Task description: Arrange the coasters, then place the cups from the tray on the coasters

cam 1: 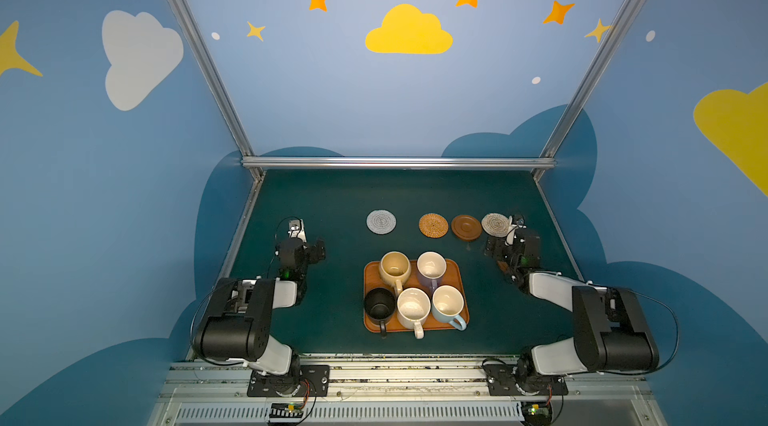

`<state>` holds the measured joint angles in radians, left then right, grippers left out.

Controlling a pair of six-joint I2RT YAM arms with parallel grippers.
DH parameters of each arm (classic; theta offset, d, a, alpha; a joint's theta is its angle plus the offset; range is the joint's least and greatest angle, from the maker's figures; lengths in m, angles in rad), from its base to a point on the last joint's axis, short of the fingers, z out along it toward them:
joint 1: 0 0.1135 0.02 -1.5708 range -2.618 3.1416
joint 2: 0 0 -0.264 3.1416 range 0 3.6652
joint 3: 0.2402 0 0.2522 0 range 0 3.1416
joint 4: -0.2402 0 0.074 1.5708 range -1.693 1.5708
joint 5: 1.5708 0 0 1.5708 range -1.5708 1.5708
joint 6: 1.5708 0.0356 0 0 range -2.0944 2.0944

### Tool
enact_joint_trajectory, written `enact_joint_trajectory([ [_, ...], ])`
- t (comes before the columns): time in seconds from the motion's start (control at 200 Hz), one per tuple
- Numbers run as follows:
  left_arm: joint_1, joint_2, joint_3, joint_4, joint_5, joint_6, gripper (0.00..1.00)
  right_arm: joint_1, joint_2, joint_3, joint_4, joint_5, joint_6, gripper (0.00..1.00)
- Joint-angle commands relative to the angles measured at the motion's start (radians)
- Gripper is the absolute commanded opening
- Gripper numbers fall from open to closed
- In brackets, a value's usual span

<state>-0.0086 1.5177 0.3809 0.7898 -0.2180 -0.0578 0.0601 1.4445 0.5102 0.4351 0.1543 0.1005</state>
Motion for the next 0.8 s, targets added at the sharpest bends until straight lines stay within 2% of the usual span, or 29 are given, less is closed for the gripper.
enact_joint_trajectory([
  [0.0, 0.001, -0.026, 0.009, 0.012, -0.007, -0.005, 1.00, -0.002, -0.052, 0.030, -0.052, 0.009, 0.007, 0.98],
  [0.05, -0.003, -0.038, 0.002, 0.007, 0.012, 0.008, 1.00, -0.004, -0.070, 0.022, -0.055, 0.012, 0.008, 0.98],
  [0.145, -0.025, -0.091, 0.016, -0.042, -0.032, 0.033, 1.00, -0.005, -0.111, 0.032, -0.108, 0.007, 0.010, 0.97],
  [0.285, -0.031, -0.203, 0.093, -0.284, -0.092, -0.007, 1.00, -0.002, -0.163, 0.079, -0.232, 0.021, 0.040, 0.98],
  [0.37, -0.062, -0.226, 0.205, -0.544, -0.164, -0.065, 1.00, -0.004, -0.175, 0.132, -0.329, 0.032, 0.086, 0.98],
  [0.455, -0.106, -0.243, 0.241, -0.612, -0.194, -0.091, 1.00, -0.006, -0.183, 0.198, -0.415, 0.002, 0.095, 0.98],
  [0.611, -0.120, -0.289, 0.287, -0.708, -0.153, -0.250, 1.00, -0.007, -0.196, 0.290, -0.545, -0.110, 0.148, 0.98],
  [0.711, -0.122, -0.295, 0.336, -0.750, -0.055, -0.287, 1.00, -0.008, -0.208, 0.315, -0.565, -0.165, 0.215, 0.98],
  [0.796, -0.122, -0.293, 0.363, -0.770, 0.032, -0.338, 1.00, -0.006, -0.221, 0.317, -0.549, -0.213, 0.204, 0.98],
])
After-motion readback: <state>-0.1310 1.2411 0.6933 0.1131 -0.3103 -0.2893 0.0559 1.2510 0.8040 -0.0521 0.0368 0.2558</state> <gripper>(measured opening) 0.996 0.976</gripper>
